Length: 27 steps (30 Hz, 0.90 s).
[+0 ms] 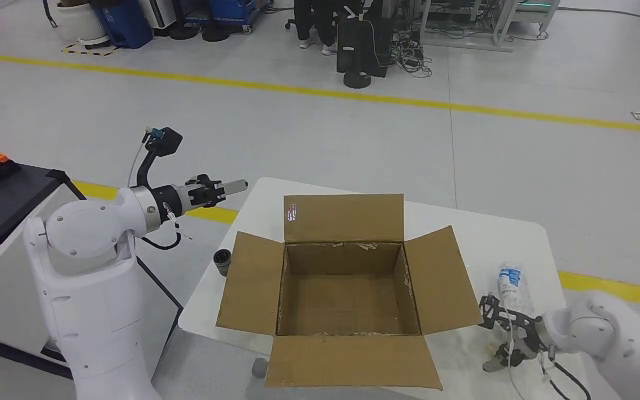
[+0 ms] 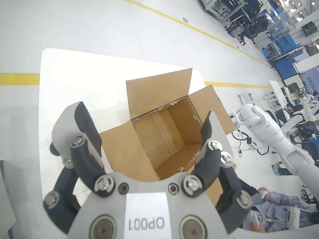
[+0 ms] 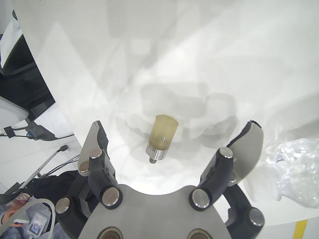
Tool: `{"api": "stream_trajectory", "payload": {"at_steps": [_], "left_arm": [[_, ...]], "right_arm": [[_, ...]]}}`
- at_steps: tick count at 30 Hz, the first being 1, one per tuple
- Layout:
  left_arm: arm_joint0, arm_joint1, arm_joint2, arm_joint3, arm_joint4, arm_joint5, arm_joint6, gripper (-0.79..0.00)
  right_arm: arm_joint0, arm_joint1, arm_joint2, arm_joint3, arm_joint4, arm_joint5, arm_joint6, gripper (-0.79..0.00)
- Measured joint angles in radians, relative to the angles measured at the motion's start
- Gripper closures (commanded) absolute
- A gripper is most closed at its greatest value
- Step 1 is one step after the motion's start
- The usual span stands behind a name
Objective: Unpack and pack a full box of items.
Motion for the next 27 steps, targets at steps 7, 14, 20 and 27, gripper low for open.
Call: {"api": "stream_trajectory", "payload": {"at_steps": [7,14,20,27], "left_arm": [[0.0,0.0,0.0,0.0,0.0,0.0,0.0,-0.785],[0.0,0.0,0.0,0.0,0.0,0.0,0.0,-0.785],[0.0,0.0,0.0,0.0,0.0,0.0,0.0,-0.785],[0.0,0.0,0.0,0.0,0.0,0.0,0.0,-0.785]], "right_arm": [[-0.025,0.015,0.026,-0.03,-0.025,0.007,-0.004,-0.533],[-0.103,0.059,0.112,-0.11,-0.038,0.027,-0.018,-0.536],[-0.181,0.09,0.169,-0.177,-0.039,0.063,-0.001,-0.499],[-0.217,0.098,0.185,-0.208,-0.029,0.09,0.01,-0.468]]}}
